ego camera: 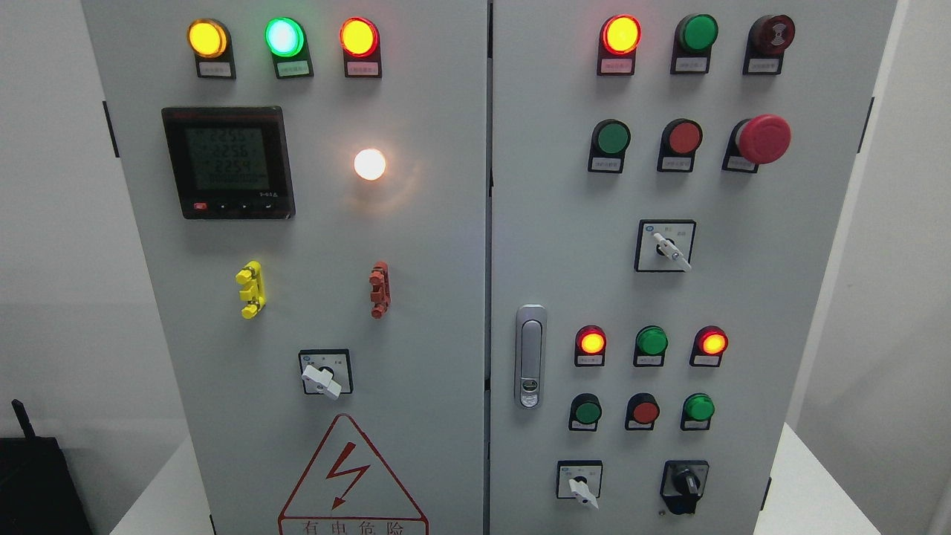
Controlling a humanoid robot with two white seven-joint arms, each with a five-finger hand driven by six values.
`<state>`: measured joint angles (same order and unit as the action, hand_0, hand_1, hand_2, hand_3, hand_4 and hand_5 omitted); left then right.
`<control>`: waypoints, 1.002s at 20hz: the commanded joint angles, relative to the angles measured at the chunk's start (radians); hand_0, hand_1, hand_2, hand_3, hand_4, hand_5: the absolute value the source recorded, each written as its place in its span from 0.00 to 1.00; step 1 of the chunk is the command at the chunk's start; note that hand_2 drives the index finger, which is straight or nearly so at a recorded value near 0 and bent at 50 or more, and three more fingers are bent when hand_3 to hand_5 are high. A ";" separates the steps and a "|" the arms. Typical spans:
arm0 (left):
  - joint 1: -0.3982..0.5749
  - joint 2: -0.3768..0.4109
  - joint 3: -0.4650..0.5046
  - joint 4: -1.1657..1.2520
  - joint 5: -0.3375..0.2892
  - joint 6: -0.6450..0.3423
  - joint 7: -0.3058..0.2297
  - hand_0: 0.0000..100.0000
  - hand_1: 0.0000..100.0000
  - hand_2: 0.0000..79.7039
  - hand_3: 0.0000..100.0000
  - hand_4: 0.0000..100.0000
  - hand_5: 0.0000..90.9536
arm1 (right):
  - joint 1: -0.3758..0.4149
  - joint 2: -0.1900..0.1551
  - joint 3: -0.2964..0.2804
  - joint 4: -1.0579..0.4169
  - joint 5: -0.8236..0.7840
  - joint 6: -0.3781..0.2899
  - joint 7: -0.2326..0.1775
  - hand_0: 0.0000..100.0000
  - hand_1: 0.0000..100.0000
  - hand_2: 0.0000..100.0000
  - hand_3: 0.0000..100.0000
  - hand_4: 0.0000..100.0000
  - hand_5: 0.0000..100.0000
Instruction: Trip black knob to open circuit
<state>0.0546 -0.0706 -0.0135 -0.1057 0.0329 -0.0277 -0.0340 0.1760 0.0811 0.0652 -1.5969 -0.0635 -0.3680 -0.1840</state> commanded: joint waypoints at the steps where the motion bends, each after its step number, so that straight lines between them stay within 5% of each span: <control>1: -0.004 -0.002 0.001 0.000 0.002 0.000 0.000 0.12 0.39 0.00 0.00 0.00 0.00 | -0.019 0.000 0.002 -0.044 -0.001 0.006 0.009 0.86 0.91 0.00 1.00 1.00 0.93; 20: -0.002 -0.002 0.001 0.000 0.002 -0.001 0.000 0.12 0.39 0.00 0.00 0.00 0.00 | -0.087 -0.001 -0.001 -0.123 -0.001 0.090 0.009 0.90 0.94 0.00 1.00 1.00 0.93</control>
<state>0.0546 -0.0705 -0.0135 -0.1057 0.0329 -0.0277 -0.0339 0.1059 0.0810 0.0652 -1.6863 -0.0635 -0.2798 -0.1839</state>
